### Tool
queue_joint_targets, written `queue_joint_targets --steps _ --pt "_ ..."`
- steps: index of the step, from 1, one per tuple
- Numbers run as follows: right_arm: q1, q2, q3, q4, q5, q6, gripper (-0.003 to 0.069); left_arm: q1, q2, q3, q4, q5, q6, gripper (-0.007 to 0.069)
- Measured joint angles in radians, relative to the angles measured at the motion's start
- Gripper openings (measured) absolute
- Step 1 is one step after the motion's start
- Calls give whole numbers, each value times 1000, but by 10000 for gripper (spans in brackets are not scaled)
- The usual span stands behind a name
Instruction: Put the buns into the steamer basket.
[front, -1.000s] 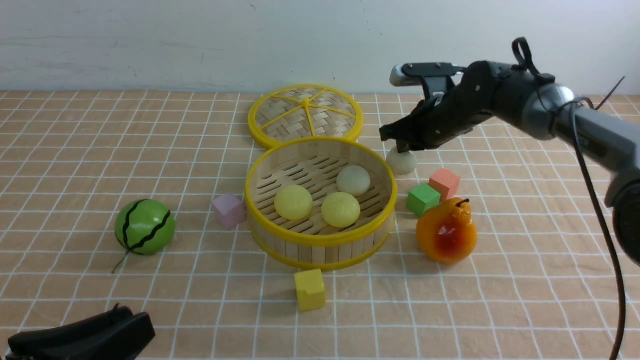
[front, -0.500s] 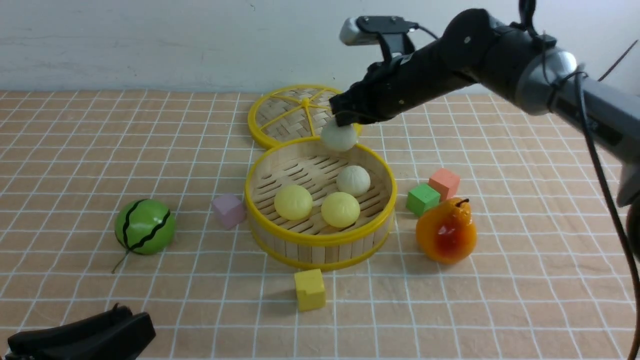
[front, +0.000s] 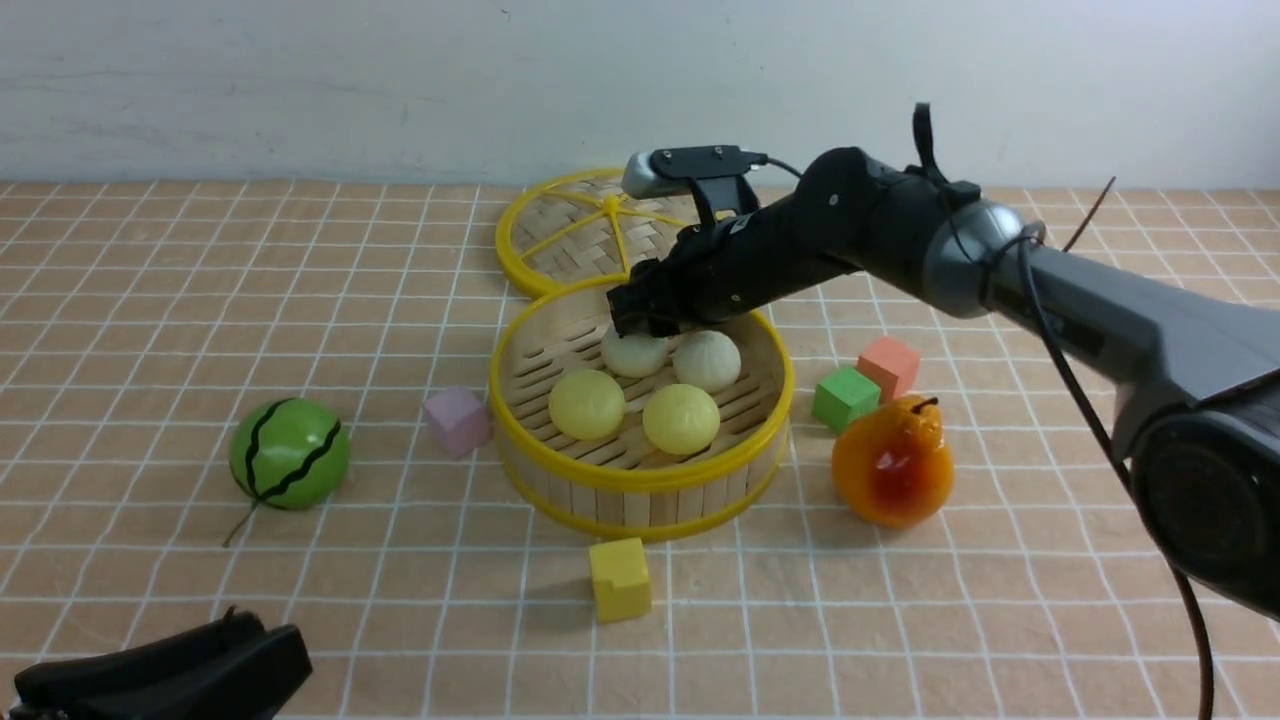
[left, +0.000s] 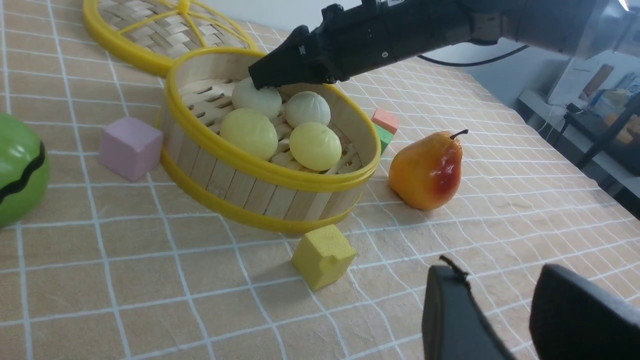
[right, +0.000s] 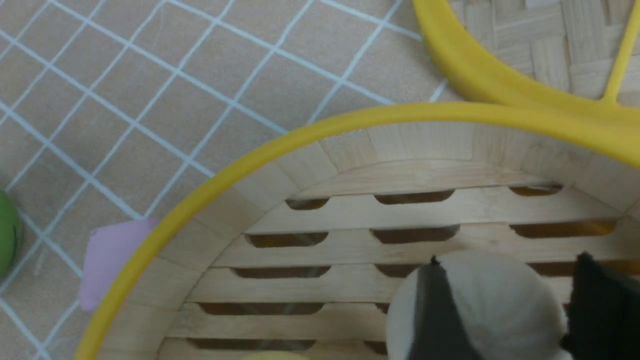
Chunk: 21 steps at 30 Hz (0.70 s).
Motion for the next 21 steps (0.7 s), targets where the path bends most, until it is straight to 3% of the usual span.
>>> queue_joint_targets --steps 3,5,10,11,14,15,18,21 --pt "-11 -50 1 -19 52 1 510 0 0 0 0 0 0 236" --pt "-19 -99 1 -25 106 12 531 0 0 0 0 0 0 237" --pt "-47 -289 1 -134 345 140 482 0 0 0 0 0 0 237" --pt "-51 -325 1 -167 397 173 456 0 0 0 0 0 0 237" --pt "-58 -479 11 -331 606 296 287 0 0 0 0 0 0 237" --pt "-58 -486 13 -338 612 306 265 0 0 0 0 0 0 237" --pt "-58 -628 103 -405 645 374 93 0 0 0 0 0 0 237" --pt "-58 -727 197 -418 649 402 9 0 0 0 0 0 0 237"
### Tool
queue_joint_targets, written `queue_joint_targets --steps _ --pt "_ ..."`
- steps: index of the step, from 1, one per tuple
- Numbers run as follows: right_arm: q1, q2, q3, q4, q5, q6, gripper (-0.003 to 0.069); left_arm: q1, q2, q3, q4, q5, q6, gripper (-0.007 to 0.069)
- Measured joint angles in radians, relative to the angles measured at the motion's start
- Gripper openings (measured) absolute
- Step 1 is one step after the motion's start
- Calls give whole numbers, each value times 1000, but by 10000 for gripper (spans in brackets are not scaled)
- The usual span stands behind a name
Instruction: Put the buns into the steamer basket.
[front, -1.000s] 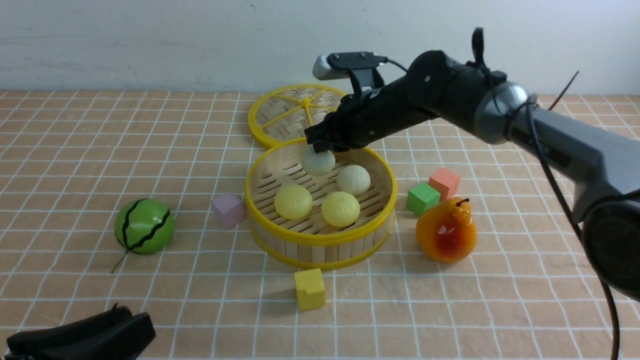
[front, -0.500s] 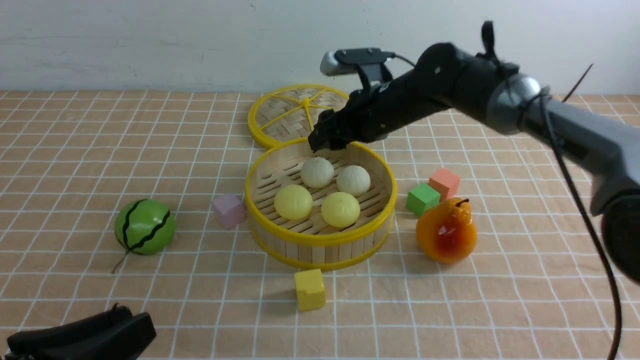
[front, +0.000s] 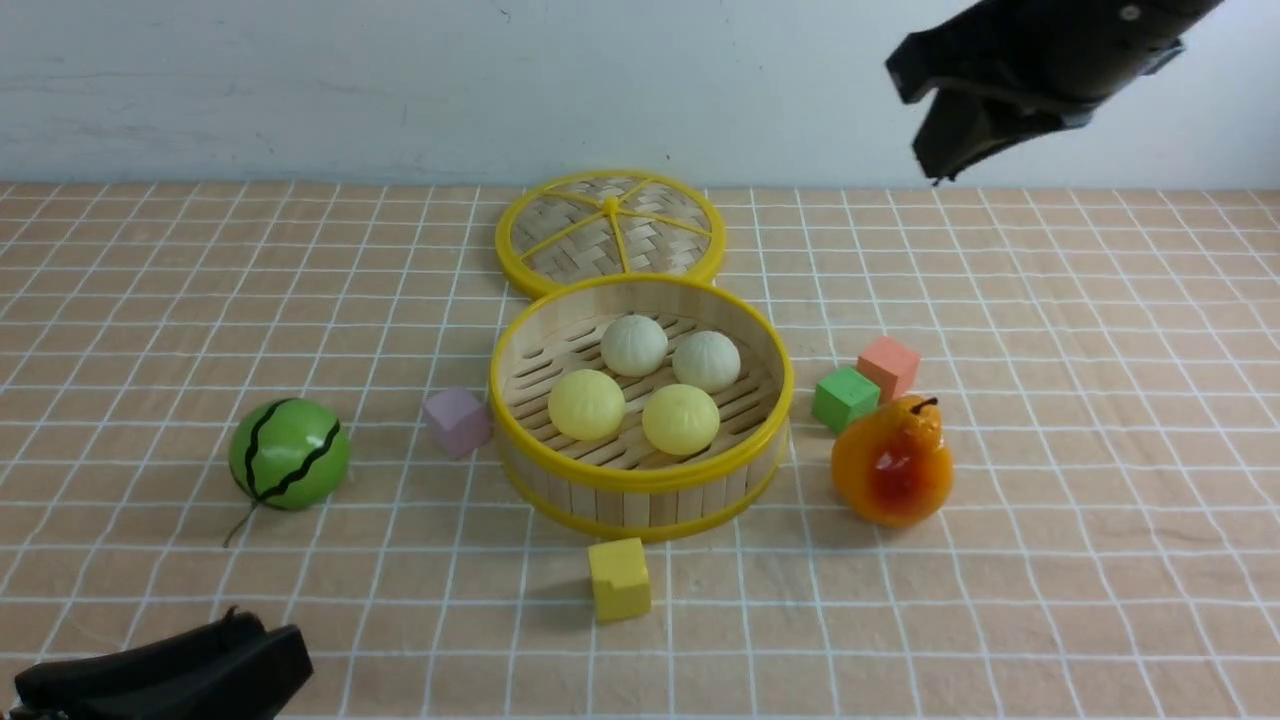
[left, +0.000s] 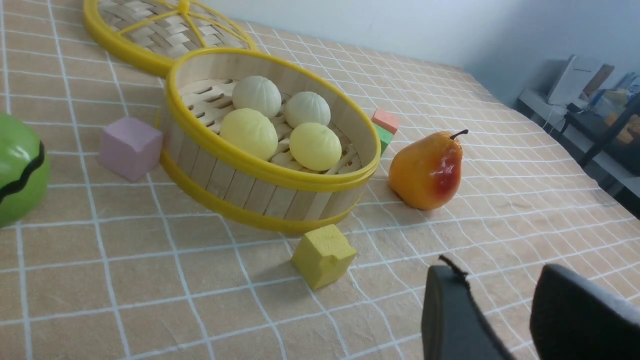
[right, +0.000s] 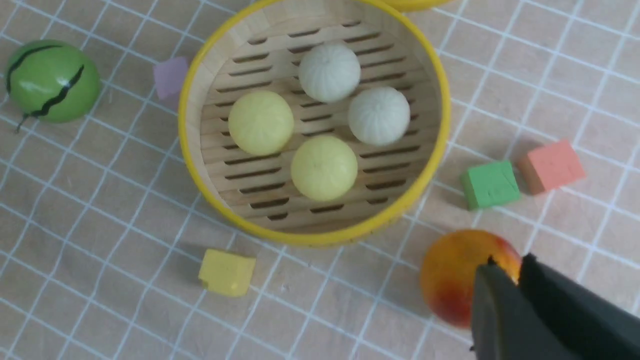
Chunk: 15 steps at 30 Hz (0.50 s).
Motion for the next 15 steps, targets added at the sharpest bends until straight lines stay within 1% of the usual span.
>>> queue_joint_targets --steps 1,2,10,15 --pt "0 -67 70 -3 0 16 -14 0 0 0 0 0 0 237" --pt "0 -116 124 -3 1 26 -19 0 0 0 0 0 0 237" --pt "0 -422 489 7 11 62 -19 0 0 0 0 0 0 237" --pt "0 -512 566 12 14 62 -19 0 0 0 0 0 0 237"
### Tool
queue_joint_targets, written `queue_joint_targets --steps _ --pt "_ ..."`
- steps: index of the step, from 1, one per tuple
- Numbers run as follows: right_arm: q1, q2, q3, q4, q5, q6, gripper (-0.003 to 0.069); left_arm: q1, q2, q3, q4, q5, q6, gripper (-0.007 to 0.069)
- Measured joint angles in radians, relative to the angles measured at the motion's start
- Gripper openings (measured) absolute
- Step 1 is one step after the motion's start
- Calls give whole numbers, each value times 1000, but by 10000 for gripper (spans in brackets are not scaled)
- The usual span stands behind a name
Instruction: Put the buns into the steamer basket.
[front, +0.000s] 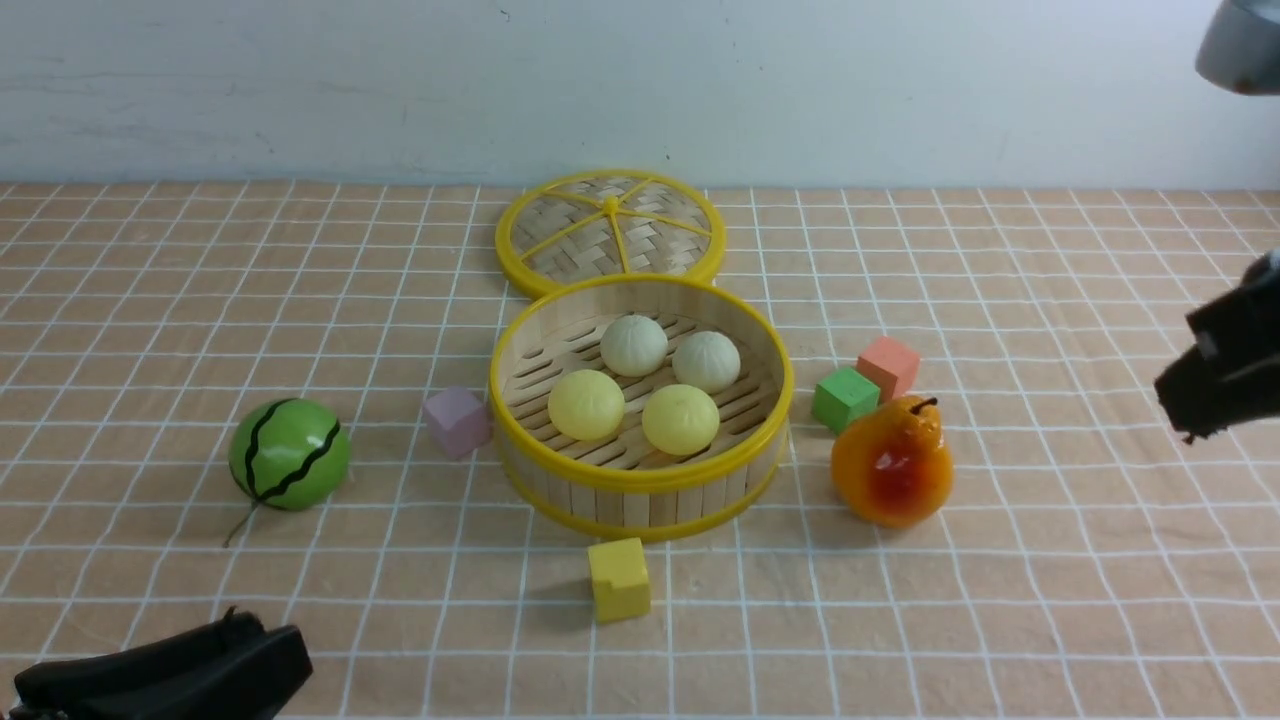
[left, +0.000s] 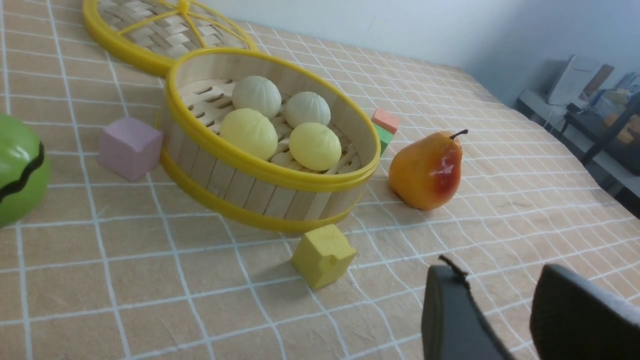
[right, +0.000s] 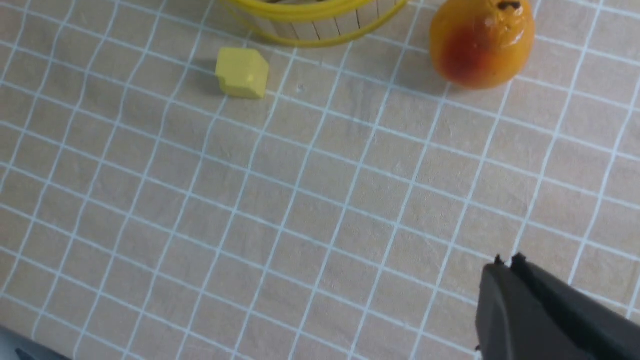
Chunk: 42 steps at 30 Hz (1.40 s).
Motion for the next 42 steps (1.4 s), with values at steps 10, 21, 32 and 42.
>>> queue_joint_targets --steps 10,21,32,42 --pt "-26 -143 98 -81 -61 -21 -13 0 0 0 0 0 0 237" --pt "-230 -961 1145 -171 -941 6 -10 0 0 0 0 0 0 238" --pt "-271 -1161 1352 -191 -885 43 -10 0 2 2 0 0 0 238" --pt "-271 -1161 1351 -191 -881 43 -7 0 2 4 0 0 0 238"
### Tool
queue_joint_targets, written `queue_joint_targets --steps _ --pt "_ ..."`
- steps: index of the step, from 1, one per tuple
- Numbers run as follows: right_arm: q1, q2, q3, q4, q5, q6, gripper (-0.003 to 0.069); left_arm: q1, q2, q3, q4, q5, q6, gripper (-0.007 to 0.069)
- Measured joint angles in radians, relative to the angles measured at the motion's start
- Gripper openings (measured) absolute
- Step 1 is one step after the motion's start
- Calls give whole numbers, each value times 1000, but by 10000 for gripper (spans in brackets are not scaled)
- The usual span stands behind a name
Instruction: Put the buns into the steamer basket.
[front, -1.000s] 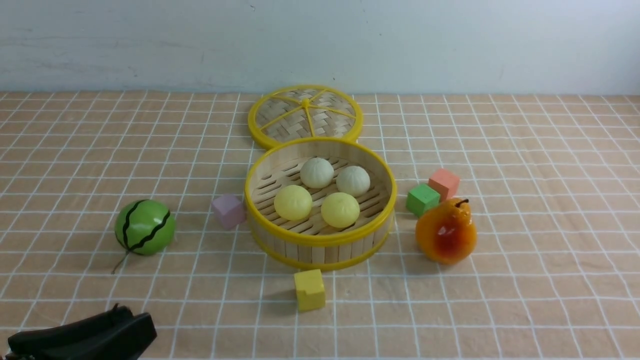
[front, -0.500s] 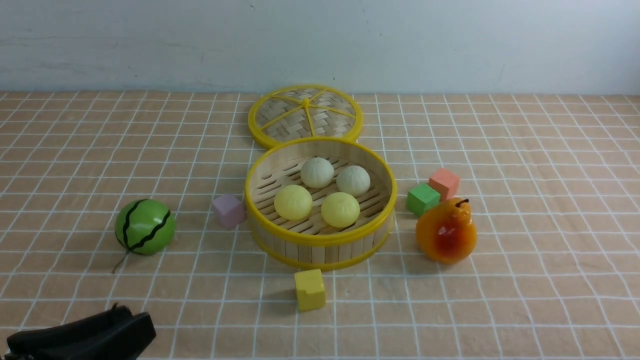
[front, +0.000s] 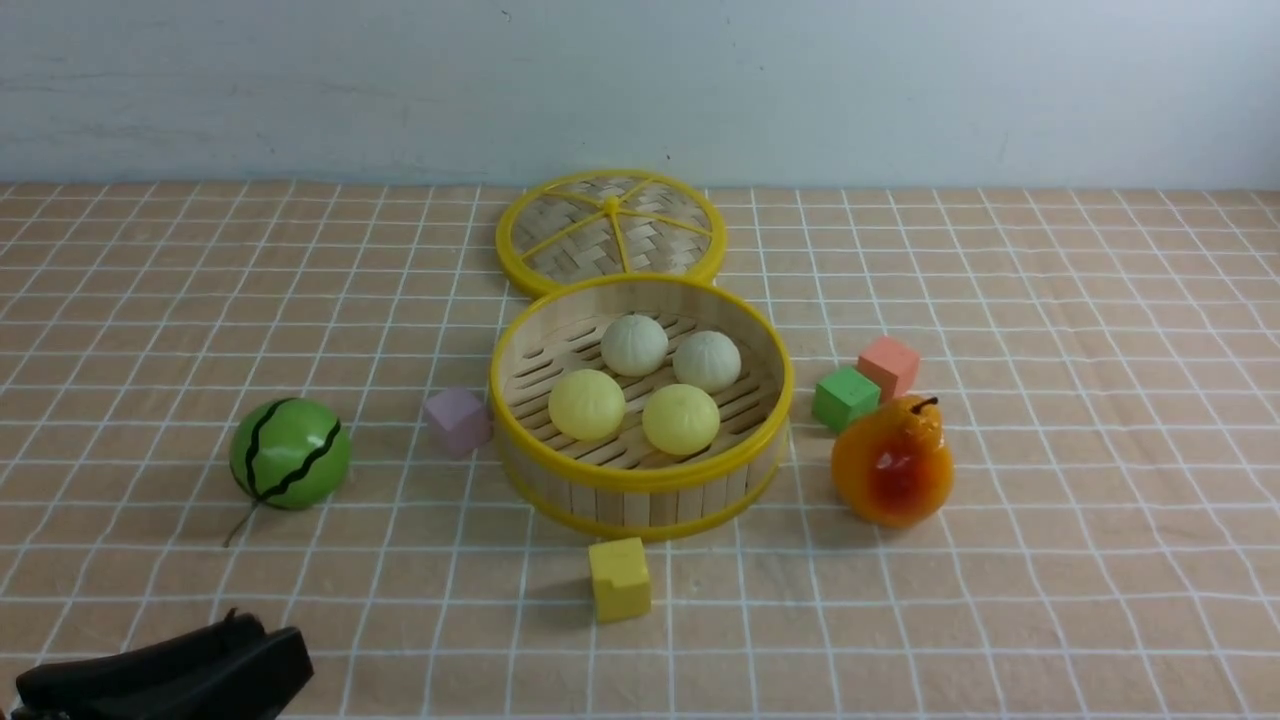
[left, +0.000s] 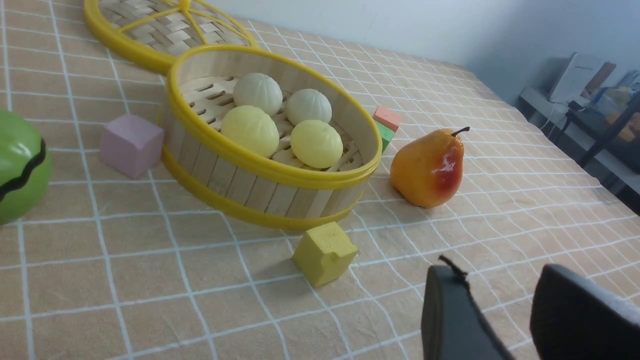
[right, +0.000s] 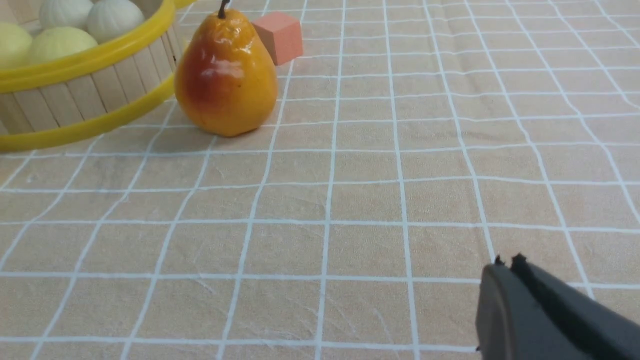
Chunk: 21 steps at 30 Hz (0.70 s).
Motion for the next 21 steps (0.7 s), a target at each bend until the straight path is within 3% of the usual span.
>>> queue_joint_targets --steps 17,21 --pt "0 0 0 0 0 -1 8 0 0 5 16 -21 19 238" --pt "0 0 0 0 0 -1 11 78 -18 21 19 -65 25 233"
